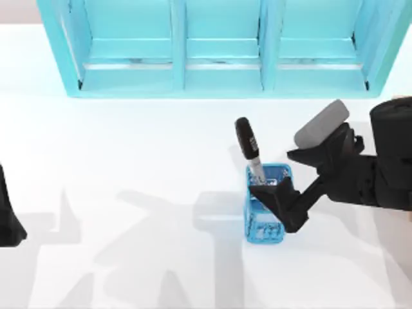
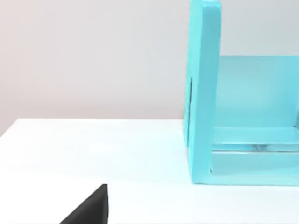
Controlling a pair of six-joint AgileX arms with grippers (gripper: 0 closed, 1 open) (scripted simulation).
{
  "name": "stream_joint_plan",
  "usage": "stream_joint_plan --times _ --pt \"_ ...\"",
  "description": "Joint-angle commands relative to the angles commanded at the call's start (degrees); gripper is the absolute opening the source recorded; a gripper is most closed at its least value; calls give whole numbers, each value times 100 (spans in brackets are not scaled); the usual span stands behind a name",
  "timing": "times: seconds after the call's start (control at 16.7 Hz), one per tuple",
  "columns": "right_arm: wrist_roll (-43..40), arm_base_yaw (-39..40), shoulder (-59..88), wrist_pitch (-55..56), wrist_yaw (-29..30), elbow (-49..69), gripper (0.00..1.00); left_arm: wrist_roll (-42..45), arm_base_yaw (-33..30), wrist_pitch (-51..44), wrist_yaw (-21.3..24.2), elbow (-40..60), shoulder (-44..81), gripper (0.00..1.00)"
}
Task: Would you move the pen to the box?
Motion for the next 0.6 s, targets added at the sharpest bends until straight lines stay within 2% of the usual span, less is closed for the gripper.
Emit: stream_joint_plan --times 0.3,0.6 --pt "273 419 1273 950 363 409 100 0 0 0 0 0 0 100" --pt "306 466 1379 1044 404 442 100 0 0 0 0 0 0 100"
